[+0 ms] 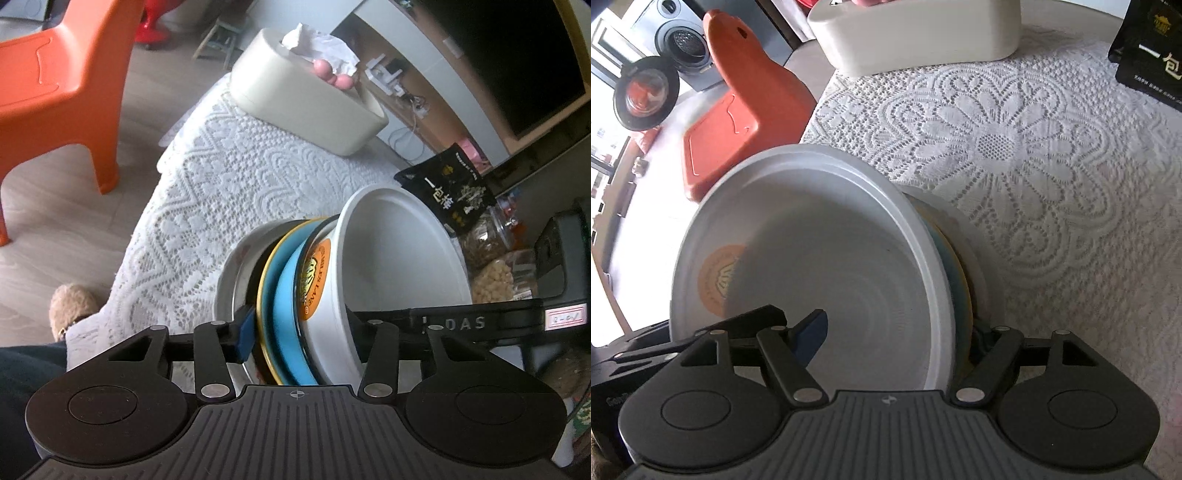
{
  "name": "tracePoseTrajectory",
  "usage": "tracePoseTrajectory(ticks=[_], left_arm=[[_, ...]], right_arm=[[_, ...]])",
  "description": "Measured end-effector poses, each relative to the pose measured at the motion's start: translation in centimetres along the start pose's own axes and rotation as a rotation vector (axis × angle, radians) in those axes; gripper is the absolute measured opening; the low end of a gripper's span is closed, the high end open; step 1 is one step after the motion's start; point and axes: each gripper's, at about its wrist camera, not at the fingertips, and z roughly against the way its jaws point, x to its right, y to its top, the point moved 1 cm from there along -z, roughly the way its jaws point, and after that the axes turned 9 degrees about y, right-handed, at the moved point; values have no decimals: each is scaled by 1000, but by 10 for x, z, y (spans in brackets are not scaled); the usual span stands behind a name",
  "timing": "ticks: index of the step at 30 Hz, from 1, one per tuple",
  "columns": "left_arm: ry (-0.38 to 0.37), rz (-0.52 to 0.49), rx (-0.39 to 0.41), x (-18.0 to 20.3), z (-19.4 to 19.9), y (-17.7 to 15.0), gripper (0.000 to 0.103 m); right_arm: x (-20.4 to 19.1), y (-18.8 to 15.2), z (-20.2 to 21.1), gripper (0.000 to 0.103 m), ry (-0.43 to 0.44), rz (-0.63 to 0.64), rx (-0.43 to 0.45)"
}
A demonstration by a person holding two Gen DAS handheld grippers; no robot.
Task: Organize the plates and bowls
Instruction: 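Lift the bowl stack with both tools and lower it into the steel bowl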
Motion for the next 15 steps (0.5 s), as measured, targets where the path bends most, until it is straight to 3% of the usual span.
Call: tracePoseTrajectory(ticks=[8,11,15], left_arm=[[-10,2,18,-2,6,1,45],[-28,9,40,-4,11,3,49],[5,17,63,-4,19,5,47]], right_arm=[[-8,0,7,76,-64,17,7],[-18,-1,19,77,-111,76,58],[-37,-3,38,81,-63,135,103]])
